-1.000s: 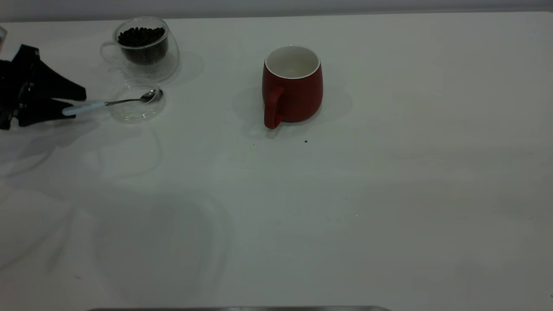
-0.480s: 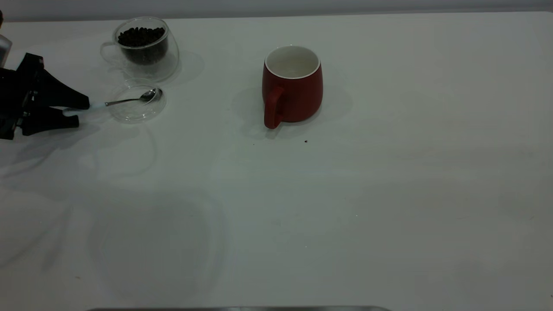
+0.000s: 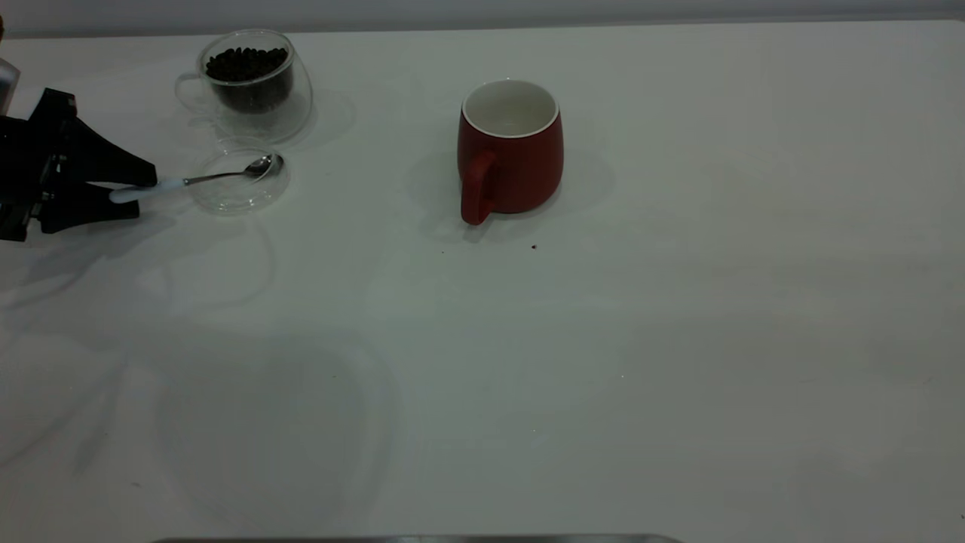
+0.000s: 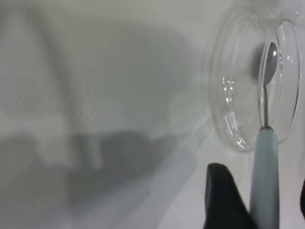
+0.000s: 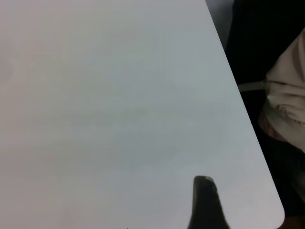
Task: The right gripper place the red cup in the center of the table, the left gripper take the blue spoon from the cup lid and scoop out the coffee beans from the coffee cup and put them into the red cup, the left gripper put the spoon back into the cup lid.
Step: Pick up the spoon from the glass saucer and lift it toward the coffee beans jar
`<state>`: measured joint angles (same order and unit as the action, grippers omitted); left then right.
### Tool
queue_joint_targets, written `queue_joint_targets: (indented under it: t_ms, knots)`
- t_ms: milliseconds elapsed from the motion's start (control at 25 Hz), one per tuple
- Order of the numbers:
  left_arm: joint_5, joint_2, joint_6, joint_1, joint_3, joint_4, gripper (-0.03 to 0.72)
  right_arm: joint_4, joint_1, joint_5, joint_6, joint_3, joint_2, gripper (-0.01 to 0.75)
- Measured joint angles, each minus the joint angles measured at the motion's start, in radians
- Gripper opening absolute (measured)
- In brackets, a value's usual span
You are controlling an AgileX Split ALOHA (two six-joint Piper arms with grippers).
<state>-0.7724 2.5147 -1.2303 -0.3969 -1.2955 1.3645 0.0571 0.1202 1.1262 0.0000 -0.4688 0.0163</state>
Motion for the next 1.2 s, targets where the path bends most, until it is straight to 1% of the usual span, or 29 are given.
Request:
queue_joint_targets:
  t_ms: [120,360,560,640,840,1000,1200]
  knots:
    - [-0.002,0.000,0.000,0.000,0.000,0.000,0.377,0.000,0.000,0.000,0.000,0.000,0.000,0.532]
    - [-0.015,0.000,0.000,0.000,0.000,0.000,0.216,0.000,0.000,0.000,0.000,0.000,0.000,0.532]
    - [-0.050,0.000,0.000,0.000,0.000,0.009,0.145,0.000,0.000,0.000,0.000,0.000,0.000,0.532]
    - [-0.061,0.000,0.000,0.000,0.000,0.023,0.134,0.000,0.000,0.000,0.000,0.000,0.000,0.532]
    - [-0.067,0.000,0.002,0.000,0.000,0.090,0.129,0.000,0.000,0.000,0.000,0.000,0.000,0.532]
    - [-0.082,0.000,0.003,0.000,0.000,0.116,0.126,0.000,0.000,0.000,0.000,0.000,0.000,0.532]
    - [-0.155,0.000,0.009,0.000,0.000,0.118,0.126,0.000,0.000,0.000,0.000,0.000,0.000,0.532]
